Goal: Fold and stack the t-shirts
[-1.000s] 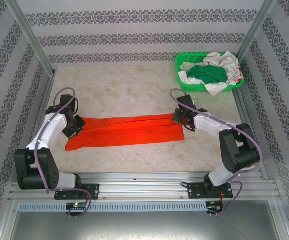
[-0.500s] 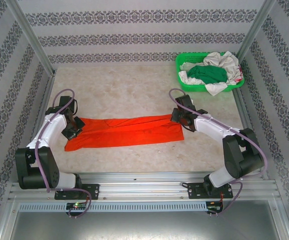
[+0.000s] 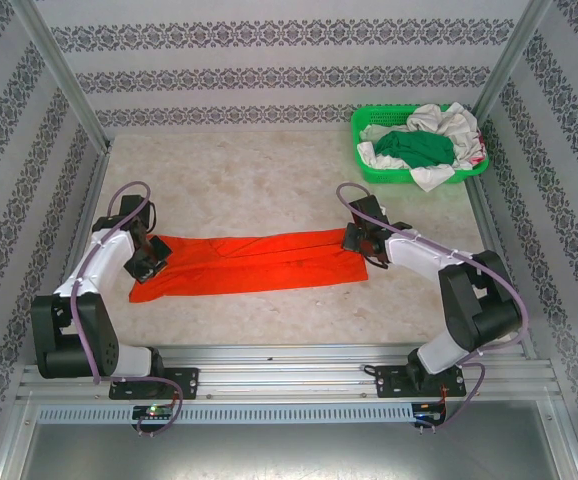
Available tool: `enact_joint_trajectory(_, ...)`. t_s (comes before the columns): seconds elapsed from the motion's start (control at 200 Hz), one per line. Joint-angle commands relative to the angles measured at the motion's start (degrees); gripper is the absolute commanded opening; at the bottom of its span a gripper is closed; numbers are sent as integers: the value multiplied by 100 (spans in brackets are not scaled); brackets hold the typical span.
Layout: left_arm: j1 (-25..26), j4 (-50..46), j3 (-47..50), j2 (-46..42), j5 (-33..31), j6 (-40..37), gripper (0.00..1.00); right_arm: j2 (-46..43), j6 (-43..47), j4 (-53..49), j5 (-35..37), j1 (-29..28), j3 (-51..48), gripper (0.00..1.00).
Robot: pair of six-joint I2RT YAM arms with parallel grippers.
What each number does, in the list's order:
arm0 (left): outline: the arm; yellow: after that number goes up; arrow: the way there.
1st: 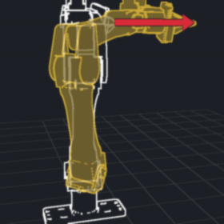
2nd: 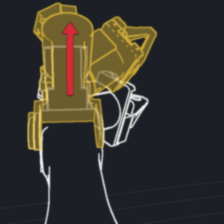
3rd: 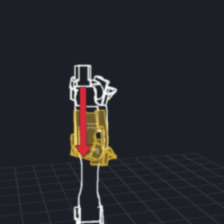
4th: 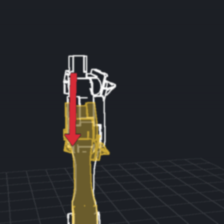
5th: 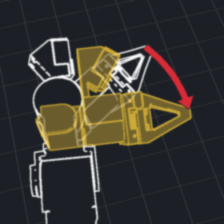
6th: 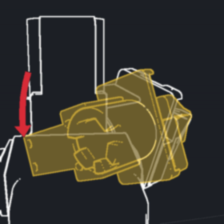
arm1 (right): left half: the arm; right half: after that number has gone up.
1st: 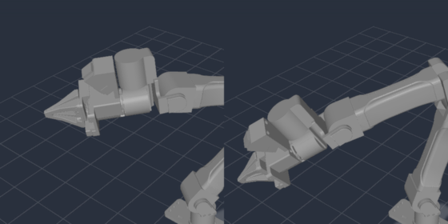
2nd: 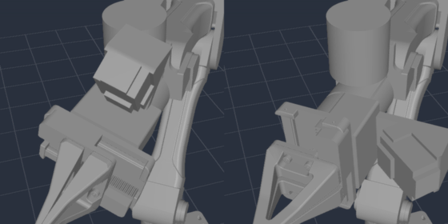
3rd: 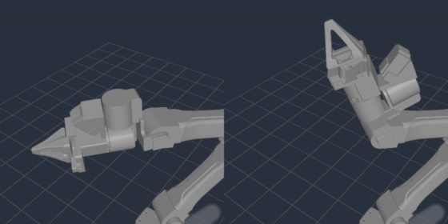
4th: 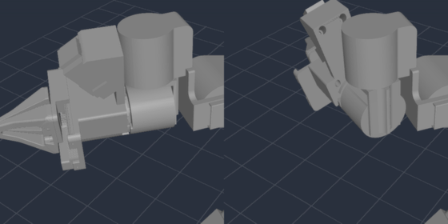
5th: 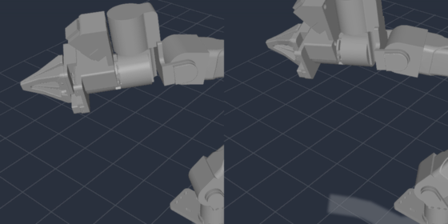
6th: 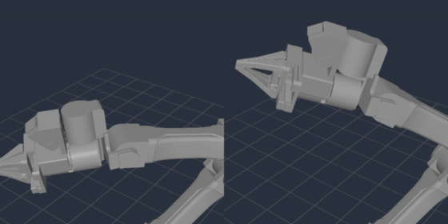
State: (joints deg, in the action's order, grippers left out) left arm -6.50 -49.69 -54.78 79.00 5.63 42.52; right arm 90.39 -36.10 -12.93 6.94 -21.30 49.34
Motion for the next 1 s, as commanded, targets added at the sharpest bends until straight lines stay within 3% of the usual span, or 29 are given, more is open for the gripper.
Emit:
enact_joint_trajectory(0.0,-70,-200,-285,-222,22,36,1,84,-95,58,-18,-85,76,1)
enact_joint_trajectory(0.245,-70,-210,-276,-379,174,72,1,112,-90,237,-44,-70,183,1)
enact_joint_trajectory(0.719,-70,-190,-1036,118,96,25,1,1314,621,8,-139,438,2414,0)
enact_joint_trajectory(0.994,-70,-253,-754,-26,88,55,1,956,445,195,-334,469,1677,1)
